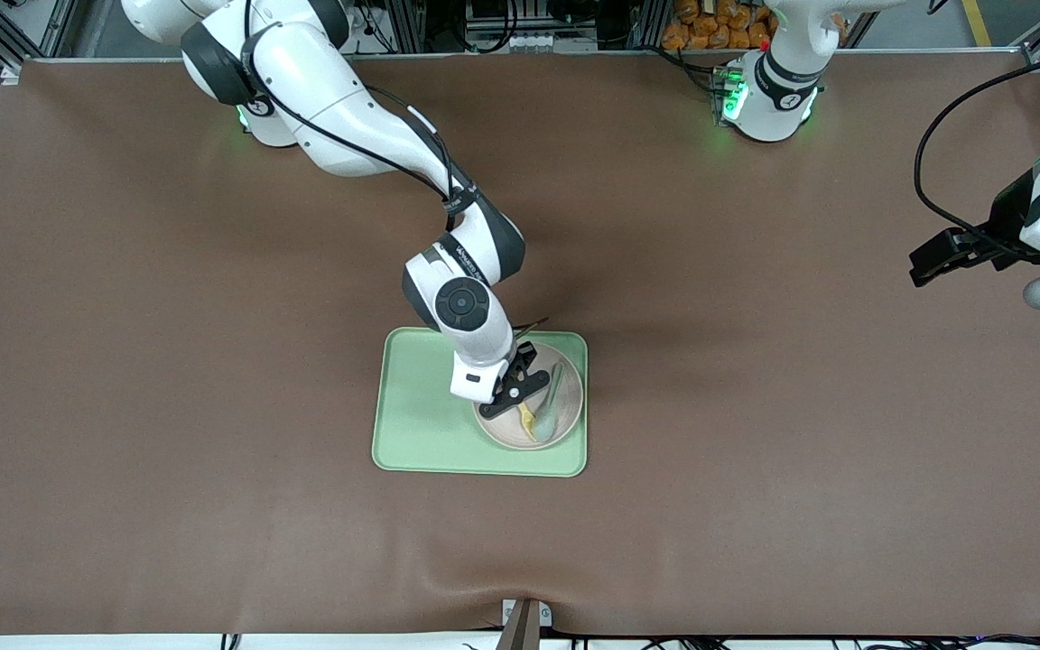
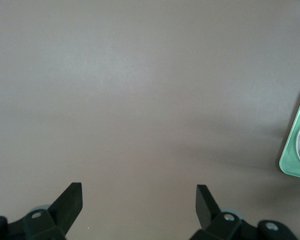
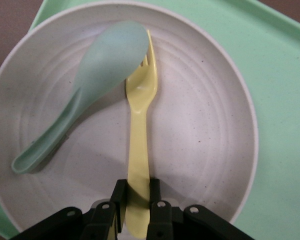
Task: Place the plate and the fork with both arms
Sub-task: 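Lift the yellow fork off the plate with the right gripper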
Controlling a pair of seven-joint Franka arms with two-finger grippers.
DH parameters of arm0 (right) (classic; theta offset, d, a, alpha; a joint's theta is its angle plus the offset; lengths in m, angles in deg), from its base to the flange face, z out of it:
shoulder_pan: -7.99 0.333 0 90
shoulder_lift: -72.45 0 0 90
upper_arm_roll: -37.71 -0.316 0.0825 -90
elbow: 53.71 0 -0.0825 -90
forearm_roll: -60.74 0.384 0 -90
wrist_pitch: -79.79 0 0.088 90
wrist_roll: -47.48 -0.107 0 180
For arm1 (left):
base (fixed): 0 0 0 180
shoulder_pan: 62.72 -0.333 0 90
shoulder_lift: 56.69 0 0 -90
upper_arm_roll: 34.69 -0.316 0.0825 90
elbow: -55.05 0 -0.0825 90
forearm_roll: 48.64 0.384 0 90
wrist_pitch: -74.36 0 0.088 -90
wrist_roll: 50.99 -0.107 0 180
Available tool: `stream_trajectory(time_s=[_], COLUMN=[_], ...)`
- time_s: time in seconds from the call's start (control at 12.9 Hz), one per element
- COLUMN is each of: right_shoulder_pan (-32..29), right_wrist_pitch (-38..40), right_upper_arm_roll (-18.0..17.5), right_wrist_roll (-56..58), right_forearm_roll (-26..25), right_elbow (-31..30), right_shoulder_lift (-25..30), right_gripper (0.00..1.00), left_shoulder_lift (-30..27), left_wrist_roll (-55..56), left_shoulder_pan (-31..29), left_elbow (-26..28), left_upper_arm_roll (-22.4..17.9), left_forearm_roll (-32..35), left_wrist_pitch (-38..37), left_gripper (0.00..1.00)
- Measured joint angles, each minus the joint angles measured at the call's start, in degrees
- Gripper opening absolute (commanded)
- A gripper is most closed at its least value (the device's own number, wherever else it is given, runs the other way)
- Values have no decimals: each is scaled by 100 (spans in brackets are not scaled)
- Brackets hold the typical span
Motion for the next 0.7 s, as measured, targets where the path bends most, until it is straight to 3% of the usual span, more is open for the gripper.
stream_trajectory(time_s=[0.7], right_shoulder_pan=[0], right_wrist_pitch=[-8], right_upper_arm_roll=[-2], right_wrist_roll=[-118], right_forearm_roll=[5], right_elbow=[151], right_shoulder_lift=[61], right_gripper=[0], left_shoulder_lift=[0], left_wrist_roll=[0], left_shoulder_pan=[0], left_elbow=[0], left_upper_arm_roll=[16], left_forearm_roll=[0], left_wrist_pitch=[5], left_gripper=[100])
